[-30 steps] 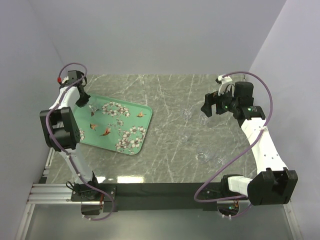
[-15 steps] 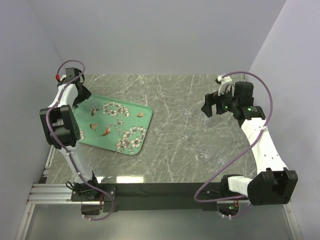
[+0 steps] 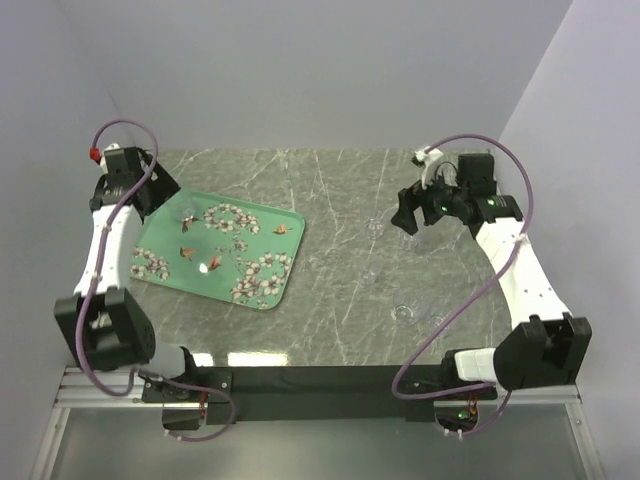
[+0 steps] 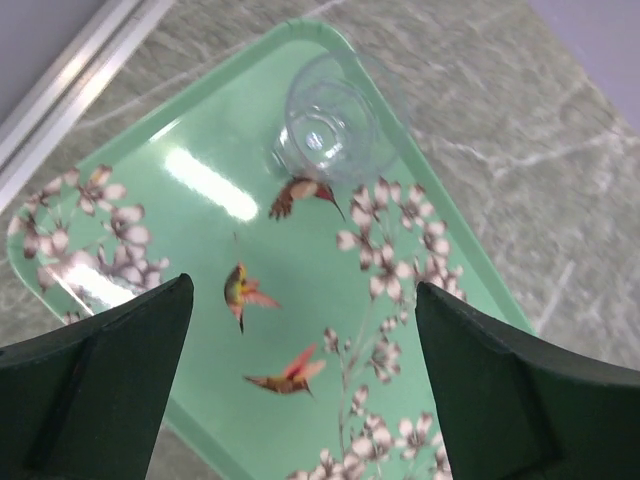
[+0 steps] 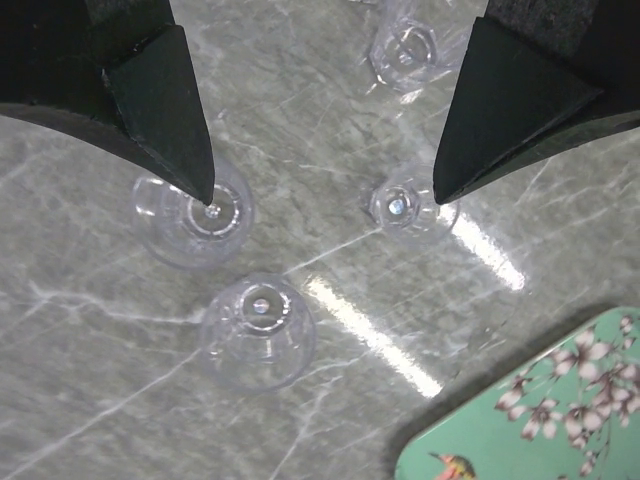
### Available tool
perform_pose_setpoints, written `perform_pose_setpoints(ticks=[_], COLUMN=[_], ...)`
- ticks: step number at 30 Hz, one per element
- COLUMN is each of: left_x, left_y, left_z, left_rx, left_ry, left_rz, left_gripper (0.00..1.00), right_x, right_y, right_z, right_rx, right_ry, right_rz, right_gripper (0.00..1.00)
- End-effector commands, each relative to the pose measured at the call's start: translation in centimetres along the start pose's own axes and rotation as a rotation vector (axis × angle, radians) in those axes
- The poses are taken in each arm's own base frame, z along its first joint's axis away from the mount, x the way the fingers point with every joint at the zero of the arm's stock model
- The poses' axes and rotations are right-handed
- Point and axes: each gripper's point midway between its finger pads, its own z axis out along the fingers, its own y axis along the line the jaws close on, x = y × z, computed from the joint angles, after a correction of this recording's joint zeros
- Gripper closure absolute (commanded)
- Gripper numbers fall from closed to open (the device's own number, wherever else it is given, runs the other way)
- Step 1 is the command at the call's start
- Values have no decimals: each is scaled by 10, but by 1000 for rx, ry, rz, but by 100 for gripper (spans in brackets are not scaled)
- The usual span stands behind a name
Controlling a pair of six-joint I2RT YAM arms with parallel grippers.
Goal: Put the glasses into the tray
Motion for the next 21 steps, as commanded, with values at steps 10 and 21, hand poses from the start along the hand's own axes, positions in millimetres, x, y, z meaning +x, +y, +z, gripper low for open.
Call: perform_pose_setpoints(ticks=[10,21], left_x=[34,51], left_y=[-8,8], left_z=[-74,-103], left_rx=[260,283], left_ry=[-52,-104], left_rz=[-21,-36], left_gripper=[1,1], right_x=[-21,11], right_y=[-46,-82], right_z=[55,112], right_rx=[109,125], right_ry=[126,314], right_rz=[203,291], right_gripper=[7,31])
